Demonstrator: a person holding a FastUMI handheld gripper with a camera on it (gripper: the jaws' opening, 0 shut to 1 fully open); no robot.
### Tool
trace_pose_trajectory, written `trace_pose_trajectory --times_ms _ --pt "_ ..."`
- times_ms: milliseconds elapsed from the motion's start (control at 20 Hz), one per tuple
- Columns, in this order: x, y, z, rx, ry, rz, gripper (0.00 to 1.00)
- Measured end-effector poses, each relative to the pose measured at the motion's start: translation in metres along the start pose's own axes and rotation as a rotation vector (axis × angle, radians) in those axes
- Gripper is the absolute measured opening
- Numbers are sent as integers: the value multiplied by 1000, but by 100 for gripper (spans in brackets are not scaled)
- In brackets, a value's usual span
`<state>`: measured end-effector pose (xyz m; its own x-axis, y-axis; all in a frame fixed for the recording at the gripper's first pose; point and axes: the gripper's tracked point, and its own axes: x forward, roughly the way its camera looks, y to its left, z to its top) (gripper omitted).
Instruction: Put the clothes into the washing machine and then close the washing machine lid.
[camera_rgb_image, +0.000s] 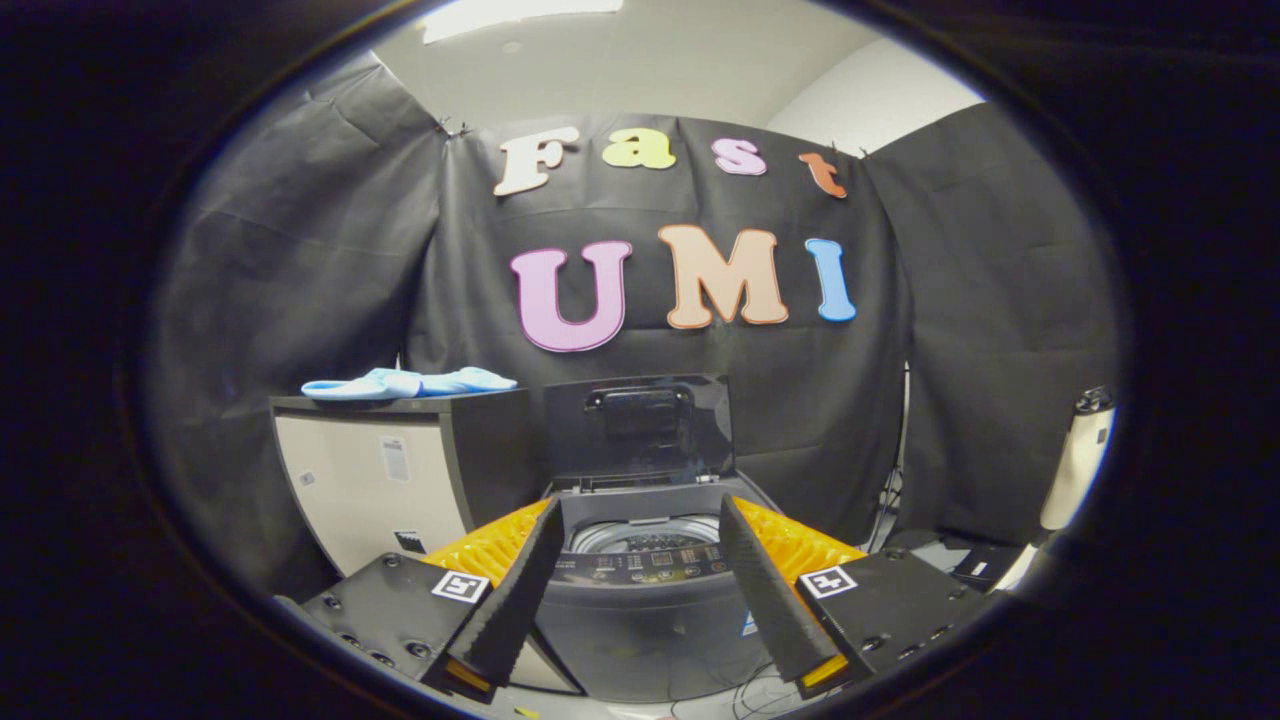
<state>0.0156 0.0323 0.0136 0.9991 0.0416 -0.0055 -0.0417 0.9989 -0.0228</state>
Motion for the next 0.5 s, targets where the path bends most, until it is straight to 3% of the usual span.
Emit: trace_pose_trajectory --times_ms 250,500 --pt "25 56 47 36 17 79 97" --pt "55 122 120 -67 -32 113 97"
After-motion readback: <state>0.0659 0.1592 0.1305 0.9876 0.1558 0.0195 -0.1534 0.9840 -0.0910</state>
